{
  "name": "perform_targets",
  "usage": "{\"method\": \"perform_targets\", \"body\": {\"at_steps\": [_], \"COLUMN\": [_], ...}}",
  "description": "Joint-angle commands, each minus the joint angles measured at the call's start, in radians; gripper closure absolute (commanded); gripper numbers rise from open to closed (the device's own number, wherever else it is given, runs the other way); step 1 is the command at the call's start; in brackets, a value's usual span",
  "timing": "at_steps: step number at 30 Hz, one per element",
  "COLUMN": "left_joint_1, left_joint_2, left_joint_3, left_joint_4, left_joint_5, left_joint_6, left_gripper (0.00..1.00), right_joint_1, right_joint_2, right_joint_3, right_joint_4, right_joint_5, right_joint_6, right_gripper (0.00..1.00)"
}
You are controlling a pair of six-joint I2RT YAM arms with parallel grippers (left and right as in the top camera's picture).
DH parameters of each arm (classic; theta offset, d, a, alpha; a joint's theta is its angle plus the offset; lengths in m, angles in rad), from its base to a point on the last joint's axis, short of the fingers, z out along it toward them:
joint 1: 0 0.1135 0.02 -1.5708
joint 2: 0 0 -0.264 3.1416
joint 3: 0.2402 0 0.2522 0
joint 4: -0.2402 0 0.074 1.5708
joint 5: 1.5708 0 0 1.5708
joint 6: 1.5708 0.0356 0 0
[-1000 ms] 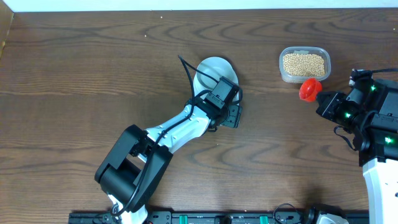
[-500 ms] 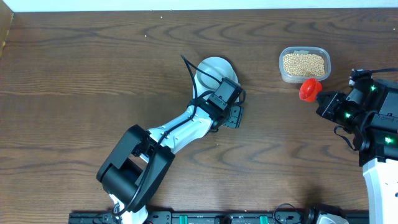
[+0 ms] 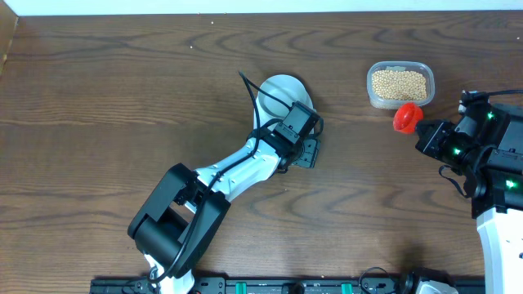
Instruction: Scoop item into bowl and weigh 50g on scale
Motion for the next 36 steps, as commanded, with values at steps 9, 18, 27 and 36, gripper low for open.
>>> {"method": "perform_targets", "body": {"at_steps": [9,18,27,36], "left_joint_1": [-0.008,-0.008,-0.008,-0.008], "left_joint_2": [0.076,0.076,0.076,0.076], "left_joint_3": [-0.025,-0.025,-0.025,-0.025], "left_joint_4": [-0.043,-0.056,-0.064,-0.065], "left_joint_5": [0.032,0.032,0.030,0.006], "left_joint_6": [-0.040,-0.127,-0.189,-0.223], "left_gripper": [0.35,0.35,0.35,0.35], "right_joint_1": [-0.006,-0.006,-0.006,-0.006], "right_joint_2": [-0.008,-0.008,-0.008,-0.008], "right_joint_3": [0.025,0.025,0.025,0.025], "right_joint_4": [-0.002,-0.002,-0.002,-0.002], "right_joint_5": [0.008,0.008,0.008,0.008], "right_joint_6": [-0.013,-0.013,-0.013,-0.013], "right_gripper": [0.99,0.99,0.99,0.99]}}
